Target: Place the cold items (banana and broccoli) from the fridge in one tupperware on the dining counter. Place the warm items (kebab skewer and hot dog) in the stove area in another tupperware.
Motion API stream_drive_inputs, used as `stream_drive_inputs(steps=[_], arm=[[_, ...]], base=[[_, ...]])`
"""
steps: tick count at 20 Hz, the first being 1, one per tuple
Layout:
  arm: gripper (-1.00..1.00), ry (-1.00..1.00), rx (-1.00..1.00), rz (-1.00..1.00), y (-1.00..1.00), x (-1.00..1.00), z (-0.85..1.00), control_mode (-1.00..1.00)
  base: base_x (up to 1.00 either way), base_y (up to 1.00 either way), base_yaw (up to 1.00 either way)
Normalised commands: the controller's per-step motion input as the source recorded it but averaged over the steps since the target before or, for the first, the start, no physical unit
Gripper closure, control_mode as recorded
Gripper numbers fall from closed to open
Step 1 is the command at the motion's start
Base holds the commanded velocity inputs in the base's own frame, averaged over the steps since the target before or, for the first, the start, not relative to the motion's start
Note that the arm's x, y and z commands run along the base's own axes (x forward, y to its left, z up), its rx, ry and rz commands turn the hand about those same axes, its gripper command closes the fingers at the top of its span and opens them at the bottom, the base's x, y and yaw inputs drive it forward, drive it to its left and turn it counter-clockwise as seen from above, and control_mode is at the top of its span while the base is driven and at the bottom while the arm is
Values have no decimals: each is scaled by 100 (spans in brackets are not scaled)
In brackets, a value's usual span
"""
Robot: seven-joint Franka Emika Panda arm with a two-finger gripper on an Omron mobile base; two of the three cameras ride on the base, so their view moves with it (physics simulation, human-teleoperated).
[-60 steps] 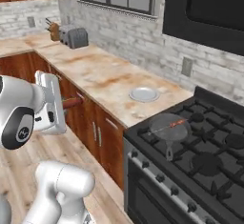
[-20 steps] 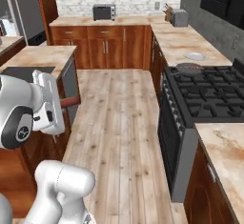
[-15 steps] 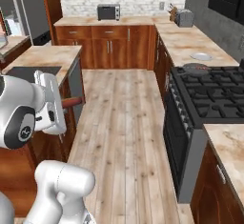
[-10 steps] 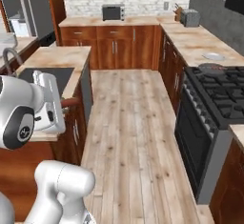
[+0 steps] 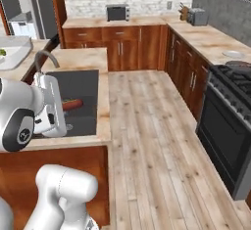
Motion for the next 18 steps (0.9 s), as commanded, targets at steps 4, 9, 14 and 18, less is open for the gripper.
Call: stream_drive_inputs(steps=[4,9,14,18], arm=[[100,0,0,0,0,0,0,100],[100,0,0,0,0,0,0,100],[100,0,0,0,0,0,0,100],[100,0,0,0,0,0,0,100]], base=[[-88,100,-10],[-67,100,-11],[-53,74,14],[-49,13,81]])
